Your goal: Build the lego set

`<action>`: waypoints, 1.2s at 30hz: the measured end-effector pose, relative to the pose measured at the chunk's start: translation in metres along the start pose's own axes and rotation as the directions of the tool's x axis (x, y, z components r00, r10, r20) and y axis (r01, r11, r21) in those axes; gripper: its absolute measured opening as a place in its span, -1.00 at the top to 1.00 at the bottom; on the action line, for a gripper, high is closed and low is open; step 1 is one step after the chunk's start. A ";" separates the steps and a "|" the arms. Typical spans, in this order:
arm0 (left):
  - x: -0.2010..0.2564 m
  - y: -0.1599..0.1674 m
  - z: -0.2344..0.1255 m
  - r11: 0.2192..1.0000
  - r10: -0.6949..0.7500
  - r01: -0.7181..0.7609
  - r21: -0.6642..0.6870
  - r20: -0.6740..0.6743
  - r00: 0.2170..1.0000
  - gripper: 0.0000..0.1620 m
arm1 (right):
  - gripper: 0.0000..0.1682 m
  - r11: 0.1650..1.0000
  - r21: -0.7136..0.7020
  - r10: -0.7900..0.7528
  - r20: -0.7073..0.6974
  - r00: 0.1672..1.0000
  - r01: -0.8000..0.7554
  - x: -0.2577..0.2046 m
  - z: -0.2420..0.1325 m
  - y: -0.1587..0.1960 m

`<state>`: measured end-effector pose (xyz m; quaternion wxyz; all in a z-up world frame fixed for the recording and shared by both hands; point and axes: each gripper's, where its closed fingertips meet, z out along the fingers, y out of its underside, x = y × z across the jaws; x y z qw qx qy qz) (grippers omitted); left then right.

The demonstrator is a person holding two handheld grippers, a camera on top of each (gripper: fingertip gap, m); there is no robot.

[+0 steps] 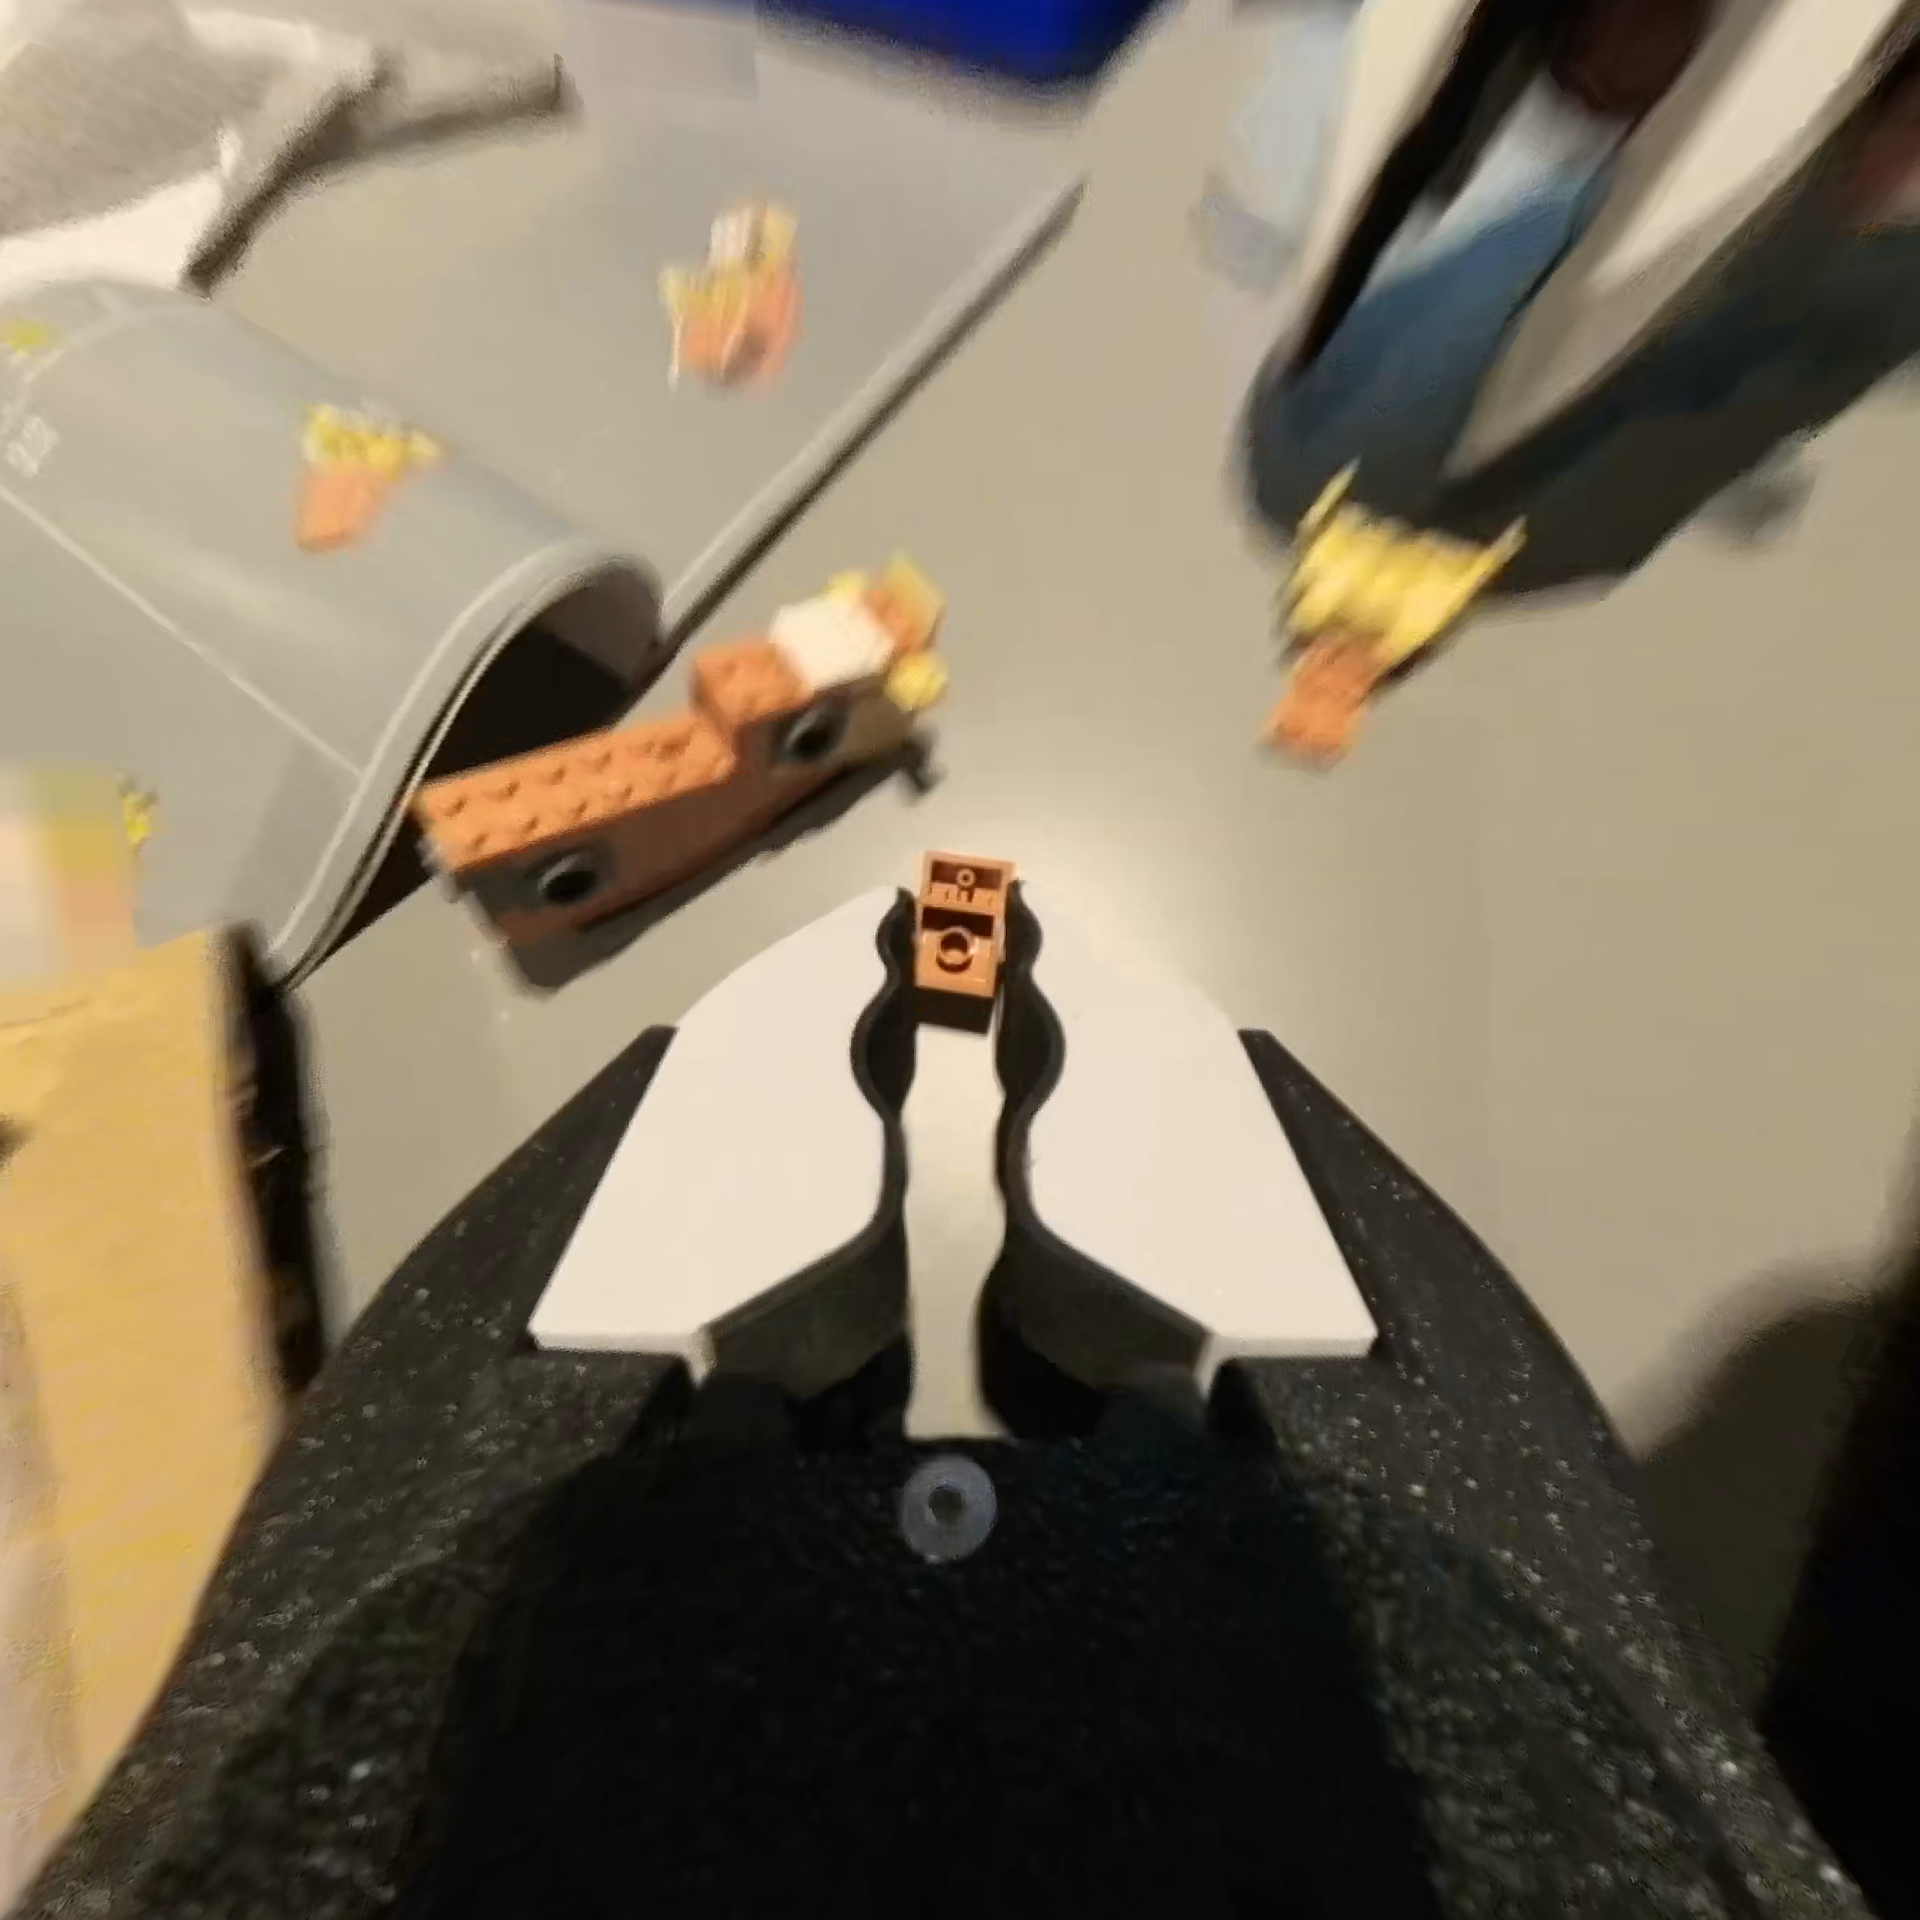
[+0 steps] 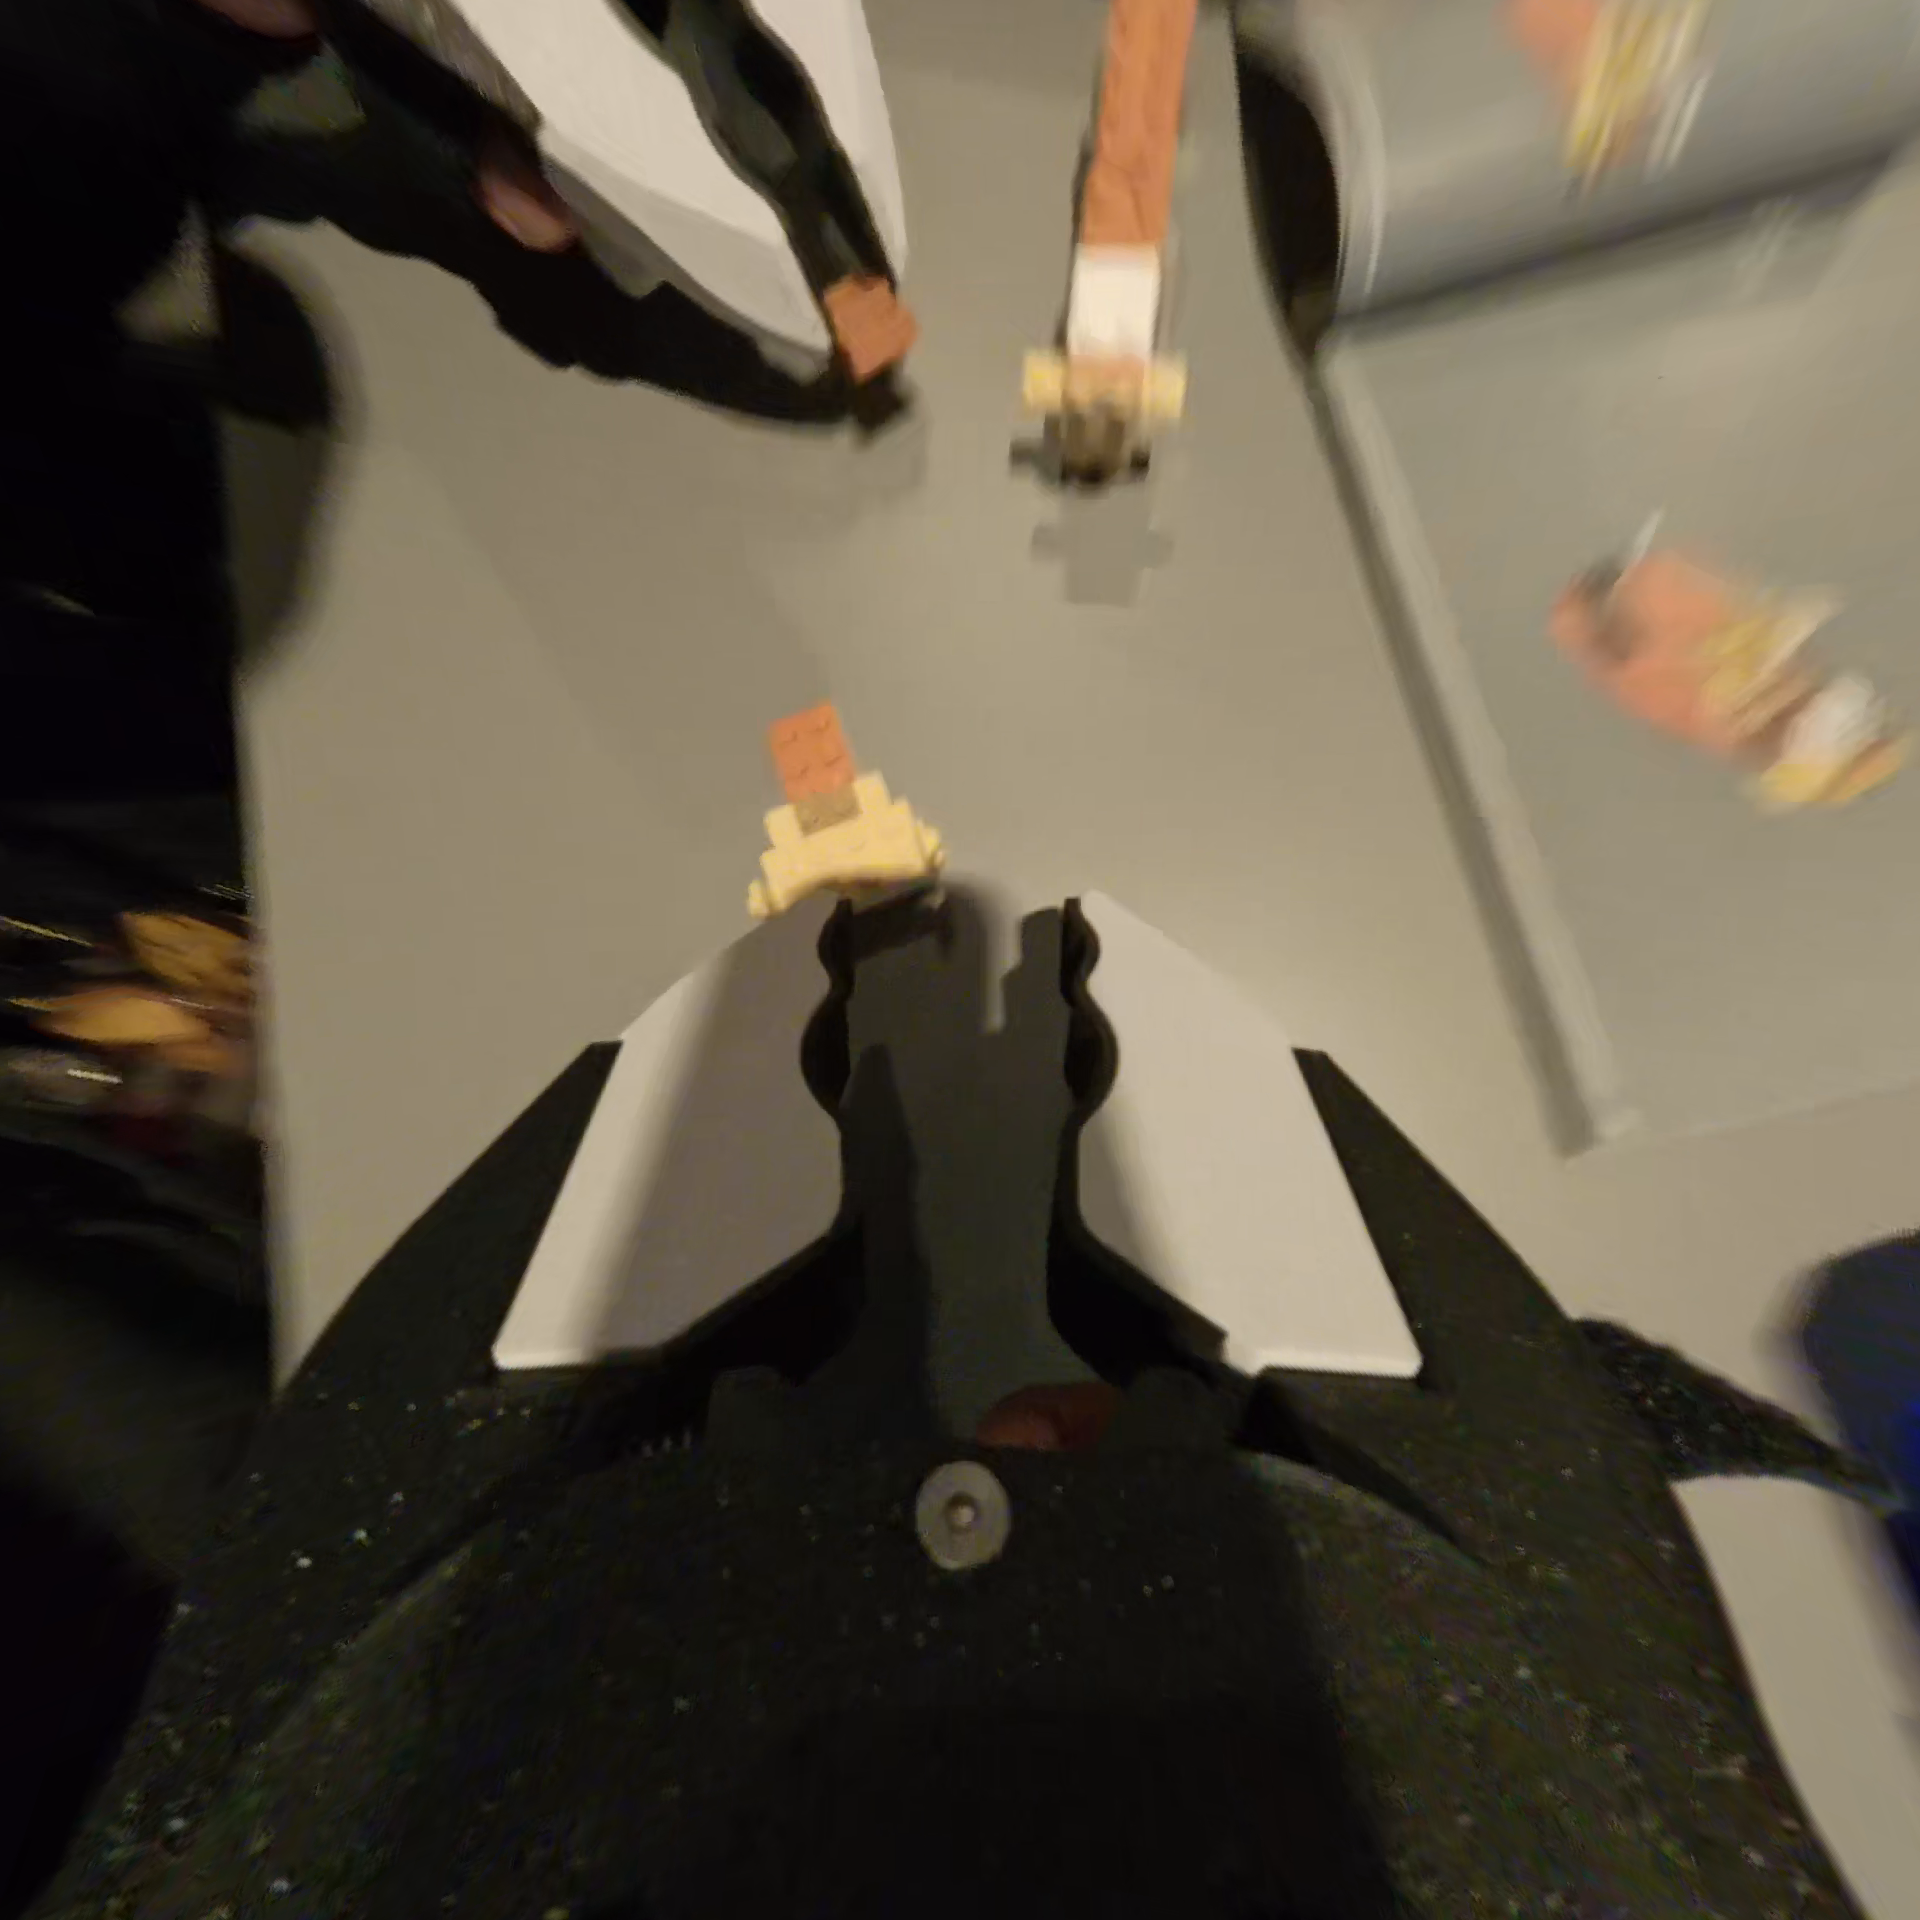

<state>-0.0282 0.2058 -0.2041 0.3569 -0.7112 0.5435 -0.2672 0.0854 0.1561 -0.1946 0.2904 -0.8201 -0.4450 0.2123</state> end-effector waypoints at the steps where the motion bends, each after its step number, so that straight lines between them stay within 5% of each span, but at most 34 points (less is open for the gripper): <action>1: 0.008 -0.010 -0.002 0.997 -0.043 0.045 0.062 -0.046 0.998 0.81 | 0.56 0.996 0.019 -0.089 -0.047 0.995 0.090 0.001 -0.001 -0.006; 6: 0.028 -0.048 -0.009 0.935 -0.174 0.225 0.274 -0.198 0.965 0.81 | 0.64 0.824 0.100 -0.527 -0.228 0.819 0.558 -0.012 -0.001 -0.048; 10: 0.024 -0.052 -0.008 0.915 -0.203 0.251 0.317 -0.177 0.963 0.81 | 0.64 0.679 0.190 -0.648 -0.299 0.700 0.709 -0.017 0.005 -0.080; 16: 0.019 -0.054 -0.012 0.900 -0.222 0.270 0.342 -0.173 0.959 0.81 | 0.68 0.619 0.366 -0.616 -0.323 0.719 0.695 -0.019 0.013 -0.097; 27: 0.023 -0.078 -0.009 0.853 -0.185 0.275 0.444 -0.235 0.954 0.81 | 0.72 0.653 0.446 -0.527 -0.313 0.790 0.612 -0.005 0.011 -0.089; 36: 0.022 -0.081 0.004 0.858 -0.217 0.331 0.393 -0.305 0.927 0.81 | 0.72 0.655 0.490 -0.488 -0.308 0.817 0.576 0.003 0.005 -0.084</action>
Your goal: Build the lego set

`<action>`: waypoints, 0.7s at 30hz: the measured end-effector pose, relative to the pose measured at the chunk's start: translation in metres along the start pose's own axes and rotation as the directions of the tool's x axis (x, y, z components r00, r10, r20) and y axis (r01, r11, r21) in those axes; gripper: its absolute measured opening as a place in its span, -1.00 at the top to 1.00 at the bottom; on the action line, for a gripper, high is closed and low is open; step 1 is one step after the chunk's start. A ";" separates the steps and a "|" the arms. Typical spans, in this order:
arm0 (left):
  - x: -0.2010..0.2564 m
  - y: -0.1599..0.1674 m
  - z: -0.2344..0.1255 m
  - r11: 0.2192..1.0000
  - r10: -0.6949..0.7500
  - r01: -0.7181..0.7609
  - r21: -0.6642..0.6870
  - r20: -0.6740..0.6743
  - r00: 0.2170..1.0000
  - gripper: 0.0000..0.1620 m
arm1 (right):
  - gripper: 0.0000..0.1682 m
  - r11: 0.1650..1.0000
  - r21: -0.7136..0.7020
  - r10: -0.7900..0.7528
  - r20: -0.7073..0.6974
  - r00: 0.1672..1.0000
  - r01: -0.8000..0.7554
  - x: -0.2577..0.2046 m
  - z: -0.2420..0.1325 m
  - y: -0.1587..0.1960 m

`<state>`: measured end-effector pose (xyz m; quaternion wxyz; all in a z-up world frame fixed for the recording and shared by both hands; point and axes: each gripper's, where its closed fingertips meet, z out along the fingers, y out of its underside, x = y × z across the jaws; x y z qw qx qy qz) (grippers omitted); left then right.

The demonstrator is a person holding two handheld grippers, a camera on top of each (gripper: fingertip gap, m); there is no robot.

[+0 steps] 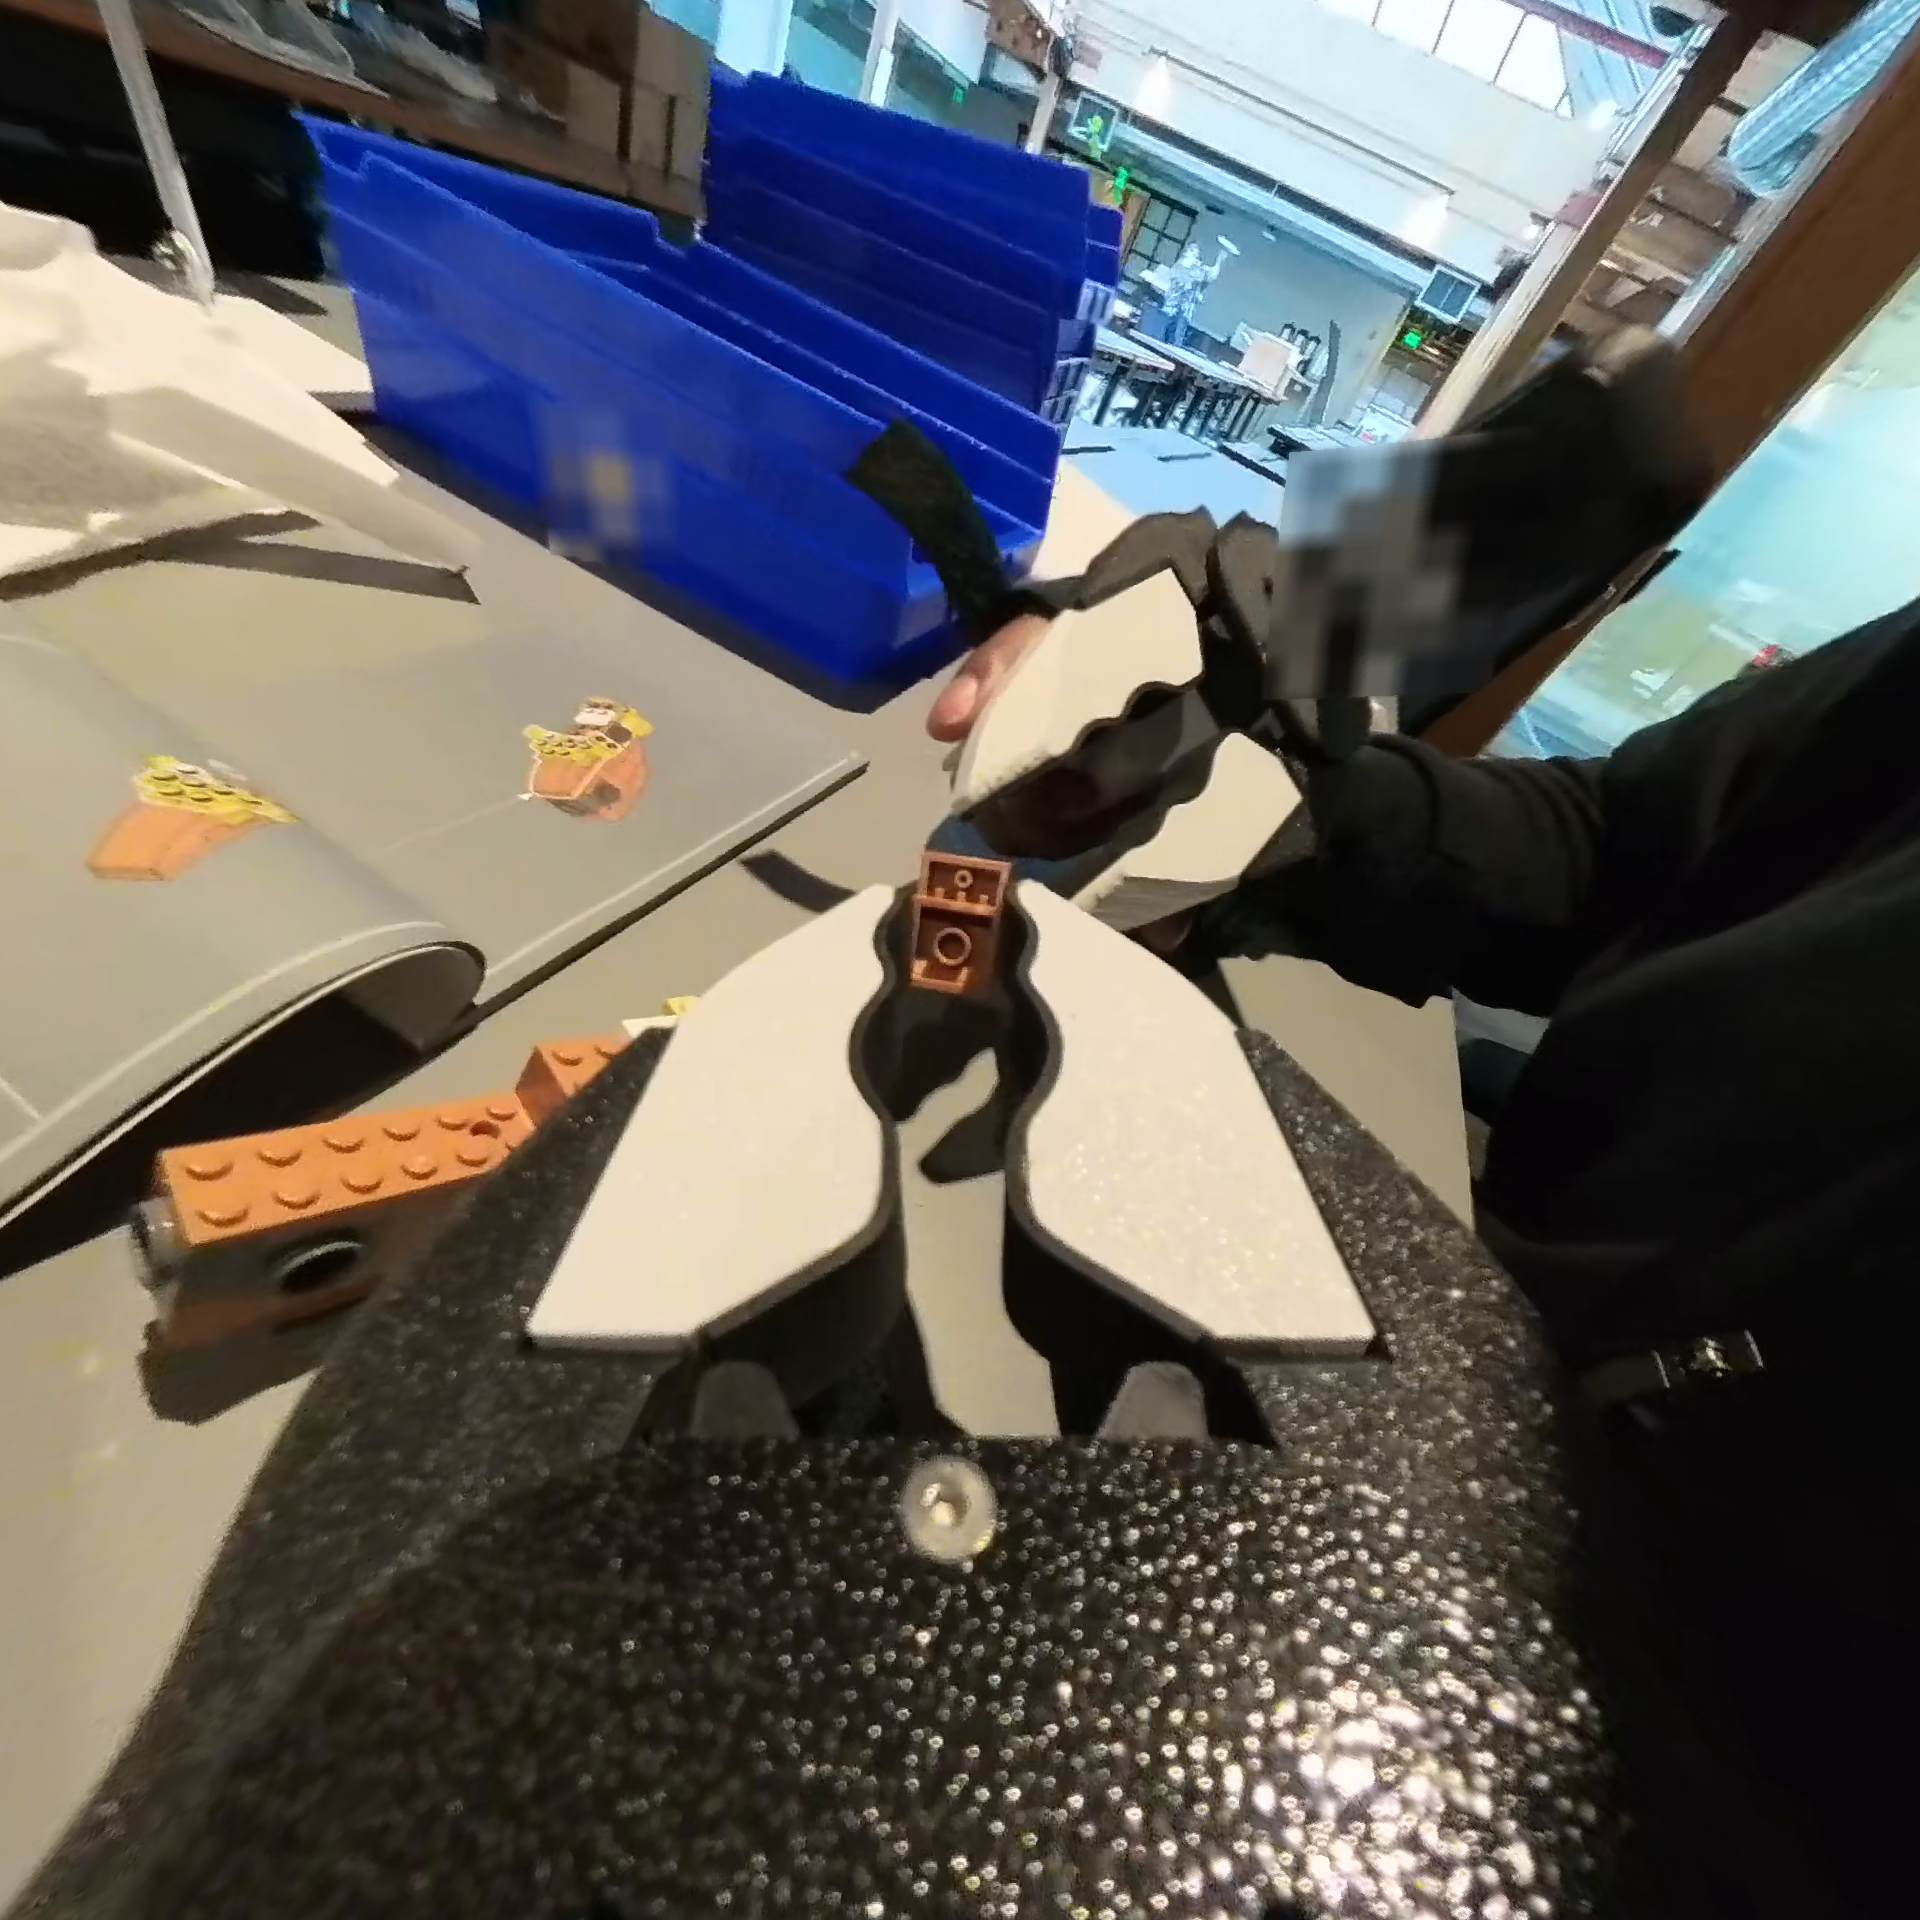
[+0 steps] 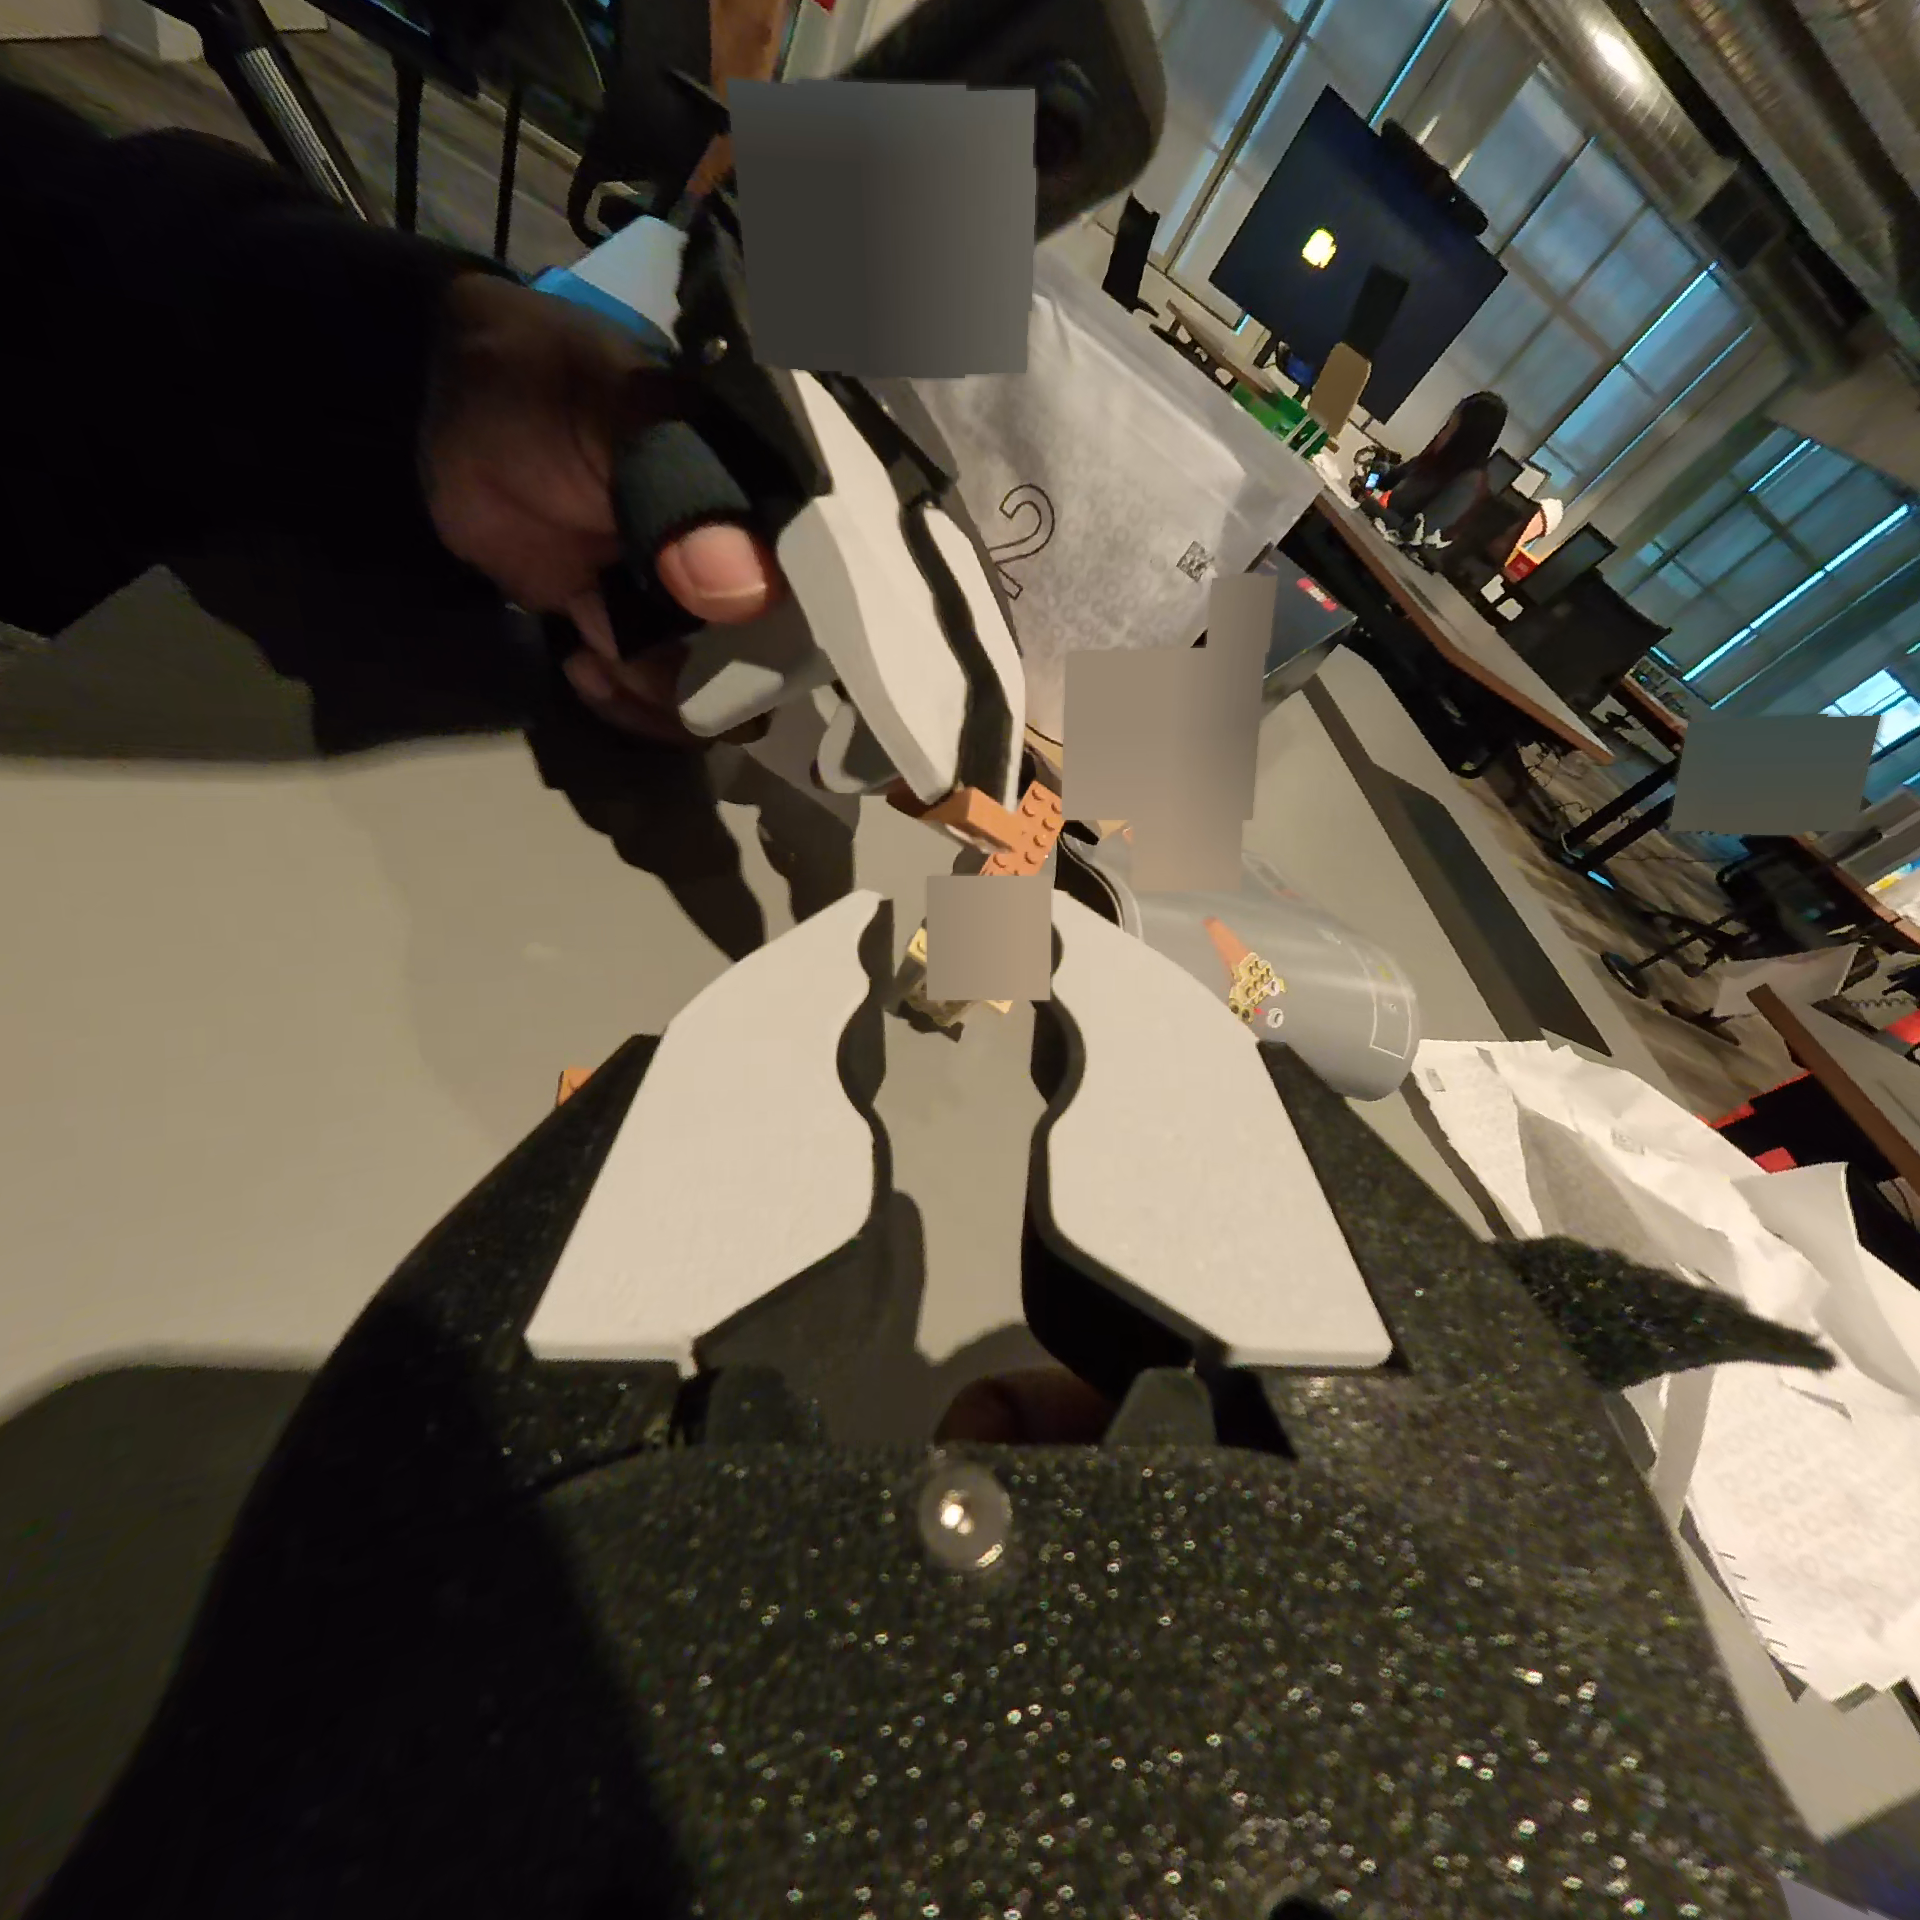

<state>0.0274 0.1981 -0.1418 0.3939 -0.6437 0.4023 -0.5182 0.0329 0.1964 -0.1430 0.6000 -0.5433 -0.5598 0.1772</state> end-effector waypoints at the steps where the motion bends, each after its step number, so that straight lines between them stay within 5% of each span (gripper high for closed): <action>1: 0.000 0.000 0.000 1.000 -0.008 0.008 0.000 -0.007 1.000 0.81 | 0.72 1.000 0.001 -0.004 0.000 1.000 0.004 0.000 -0.001 0.000; 14: 0.003 0.000 0.000 1.000 0.019 -0.019 0.006 -0.033 0.999 0.81 | 0.73 0.992 -0.008 -0.124 -0.065 0.990 0.123 0.001 -0.005 -0.007; 21: 0.020 -0.013 -0.007 0.952 0.285 -0.289 0.101 0.053 0.957 0.81 | 0.72 0.982 0.006 -0.185 -0.095 0.978 0.187 0.000 -0.008 -0.014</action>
